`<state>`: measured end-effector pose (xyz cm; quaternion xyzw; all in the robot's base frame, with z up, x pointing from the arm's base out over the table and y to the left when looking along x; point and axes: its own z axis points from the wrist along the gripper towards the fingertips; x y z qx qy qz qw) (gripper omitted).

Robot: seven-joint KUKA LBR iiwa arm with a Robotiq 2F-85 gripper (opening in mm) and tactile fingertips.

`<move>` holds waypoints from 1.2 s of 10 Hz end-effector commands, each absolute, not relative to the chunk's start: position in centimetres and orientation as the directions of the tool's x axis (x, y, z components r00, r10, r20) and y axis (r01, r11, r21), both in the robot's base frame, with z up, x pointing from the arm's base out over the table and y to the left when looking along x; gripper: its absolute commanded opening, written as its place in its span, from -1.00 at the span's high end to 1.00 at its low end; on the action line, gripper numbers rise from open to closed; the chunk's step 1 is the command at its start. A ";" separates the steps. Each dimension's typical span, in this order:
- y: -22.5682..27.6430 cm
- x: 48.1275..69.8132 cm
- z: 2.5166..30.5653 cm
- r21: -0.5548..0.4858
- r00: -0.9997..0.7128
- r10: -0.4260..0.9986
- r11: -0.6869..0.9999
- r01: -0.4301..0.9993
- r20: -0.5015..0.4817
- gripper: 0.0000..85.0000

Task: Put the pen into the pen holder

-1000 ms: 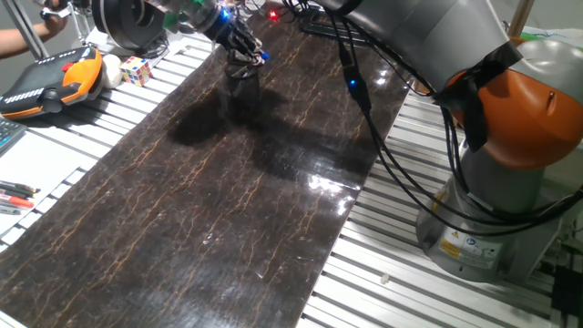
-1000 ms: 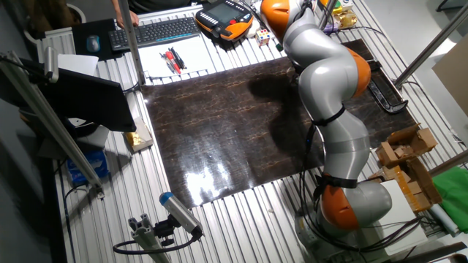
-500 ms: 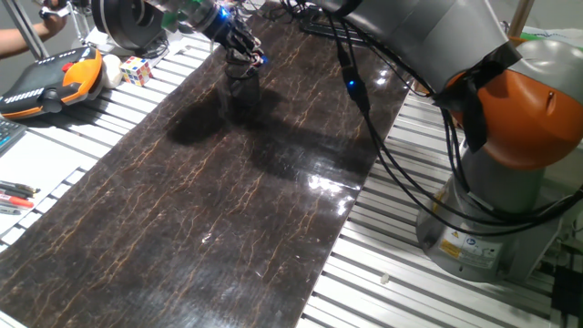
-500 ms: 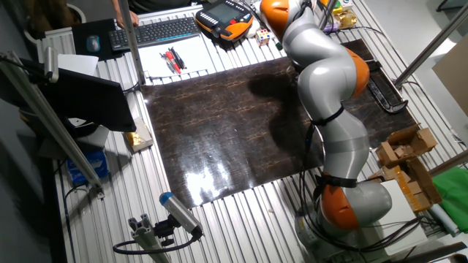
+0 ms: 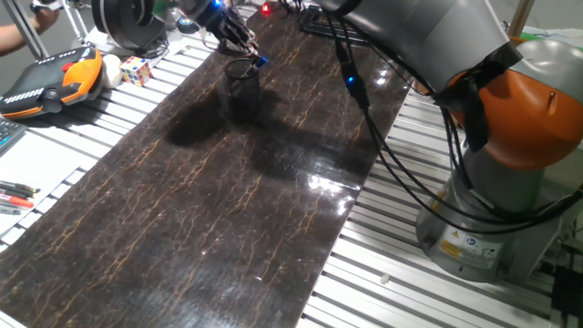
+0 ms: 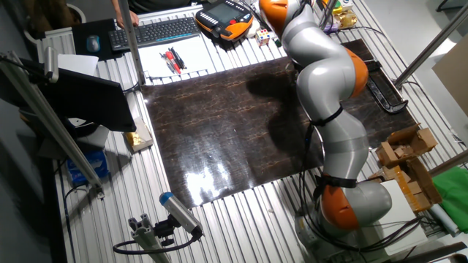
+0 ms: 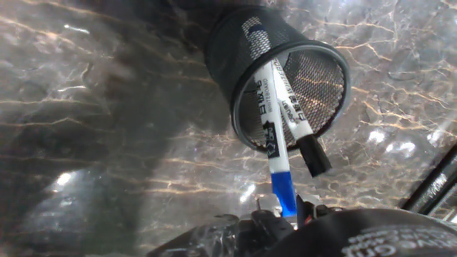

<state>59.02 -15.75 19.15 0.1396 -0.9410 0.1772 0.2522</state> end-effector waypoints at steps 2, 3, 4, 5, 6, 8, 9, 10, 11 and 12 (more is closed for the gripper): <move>-13.4 59.1 21.8 -0.272 -0.858 -0.147 0.910 -0.313 0.493 0.62; -12.6 59.2 22.6 -0.237 -0.870 -0.141 0.930 -0.280 0.473 0.73; -11.8 59.4 23.5 -0.205 -0.887 -0.142 0.946 -0.253 0.440 0.95; -11.1 59.5 24.2 -0.197 -0.895 -0.139 0.951 -0.240 0.424 0.98; -10.5 59.3 24.6 -0.196 -0.905 -0.139 0.952 -0.234 0.403 0.98; -9.6 58.9 25.0 -0.155 -0.932 -0.133 0.969 -0.194 0.338 0.98; -9.2 58.8 25.0 -0.135 -0.939 -0.130 0.974 -0.181 0.320 0.98; -8.5 58.5 24.9 -0.141 -0.946 -0.128 0.974 -0.176 0.297 0.98; -7.8 58.0 24.7 -0.151 -0.955 -0.120 0.975 -0.164 0.270 0.98; -6.9 57.5 24.7 -0.162 -0.961 -0.118 0.973 -0.162 0.252 0.98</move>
